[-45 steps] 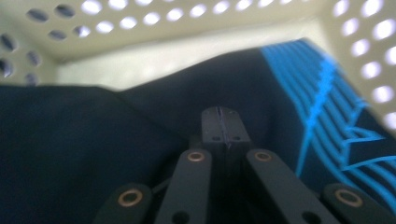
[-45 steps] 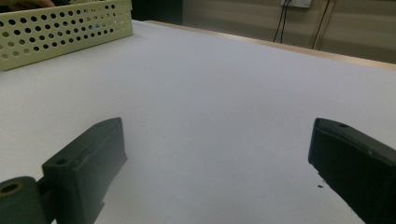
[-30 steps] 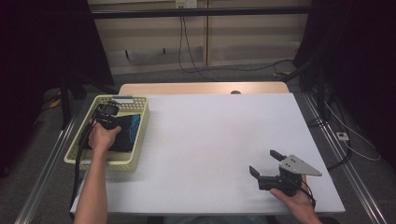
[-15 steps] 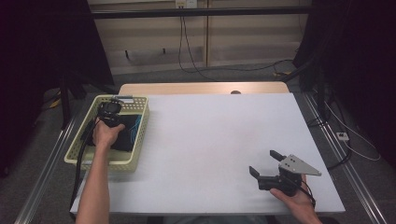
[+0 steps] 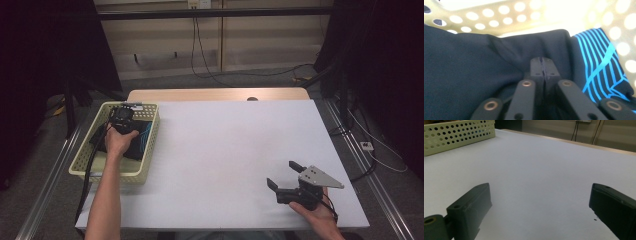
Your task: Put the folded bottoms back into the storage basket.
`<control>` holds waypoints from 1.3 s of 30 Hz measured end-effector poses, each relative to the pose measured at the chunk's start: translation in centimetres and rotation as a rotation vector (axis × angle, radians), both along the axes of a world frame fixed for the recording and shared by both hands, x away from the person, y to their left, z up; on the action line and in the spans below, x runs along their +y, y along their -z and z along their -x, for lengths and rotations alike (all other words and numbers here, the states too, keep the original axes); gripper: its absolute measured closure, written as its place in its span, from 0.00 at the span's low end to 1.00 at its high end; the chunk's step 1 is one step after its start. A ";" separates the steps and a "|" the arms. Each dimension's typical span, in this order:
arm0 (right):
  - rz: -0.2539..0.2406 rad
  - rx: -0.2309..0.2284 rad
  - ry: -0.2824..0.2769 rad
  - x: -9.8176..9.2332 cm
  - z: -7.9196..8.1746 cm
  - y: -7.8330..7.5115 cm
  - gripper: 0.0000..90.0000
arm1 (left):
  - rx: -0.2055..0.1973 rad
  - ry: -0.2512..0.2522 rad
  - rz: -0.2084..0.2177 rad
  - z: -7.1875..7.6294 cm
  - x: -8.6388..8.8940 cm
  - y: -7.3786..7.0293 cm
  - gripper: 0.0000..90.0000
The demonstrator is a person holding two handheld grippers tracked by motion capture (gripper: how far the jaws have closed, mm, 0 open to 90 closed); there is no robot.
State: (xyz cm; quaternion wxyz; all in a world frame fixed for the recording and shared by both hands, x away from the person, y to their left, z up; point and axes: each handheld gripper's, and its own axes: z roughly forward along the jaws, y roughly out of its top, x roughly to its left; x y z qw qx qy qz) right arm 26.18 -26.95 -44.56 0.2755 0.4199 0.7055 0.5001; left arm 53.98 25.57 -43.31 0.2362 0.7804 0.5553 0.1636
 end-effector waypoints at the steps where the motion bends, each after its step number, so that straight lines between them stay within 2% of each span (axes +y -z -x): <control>1: 0.000 0.000 0.000 0.0 0.0 0.0 0.04 | -0.004 -0.004 -0.002 0.1 0.1 -0.1 0.93; 5: -0.003 0.000 0.004 -0.1 0.0 0.0 0.04 | -0.043 -0.033 -0.002 0.5 1.1 -0.8 0.92; 8: -0.003 -0.002 0.003 -0.1 0.0 0.0 0.04 | -0.073 -0.054 0.022 1.0 2.2 -1.5 0.91; 11: -0.001 0.000 0.002 0.0 0.0 0.0 0.04 | -0.102 -0.057 -0.009 1.6 3.2 -2.2 0.89; 13: -0.001 0.001 0.002 0.0 0.0 0.0 0.04 | -0.113 -0.073 0.002 2.1 4.1 -2.6 0.87; 16: 0.000 0.000 -0.001 0.0 0.0 0.0 0.04 | -0.106 -0.088 -0.026 2.5 5.2 -2.6 0.86; 17: 0.001 0.001 -0.001 0.0 0.0 0.0 0.04 | -0.087 -0.098 -0.036 2.6 5.6 -2.5 0.86; 20: 0.000 0.001 -0.001 0.0 -0.1 0.0 0.04 | -0.072 -0.106 -0.036 3.0 6.4 -2.0 0.85; 22: 0.000 0.004 0.000 0.0 -0.1 0.0 0.04 | -0.048 -0.109 -0.038 3.3 6.8 -1.8 0.85; 26: -0.001 0.004 0.000 0.1 -0.1 0.0 0.04 | -0.056 -0.088 -0.028 3.7 6.9 -1.9 0.82; 29: 0.001 0.004 -0.001 0.1 -0.1 0.1 0.04 | -0.112 -0.068 0.020 4.5 6.9 -2.7 0.76; 33: -0.004 0.003 -0.001 0.0 -0.1 0.1 0.04 | -0.179 -0.043 0.037 5.4 6.9 -3.6 0.67; 38: -0.007 0.003 -0.004 0.0 -0.1 0.1 0.04 | -0.217 -0.011 0.039 6.2 6.8 -3.8 0.50; 39: -0.007 0.004 -0.004 0.0 -0.1 0.1 0.04 | -0.226 -0.026 0.046 6.3 6.8 -3.9 0.46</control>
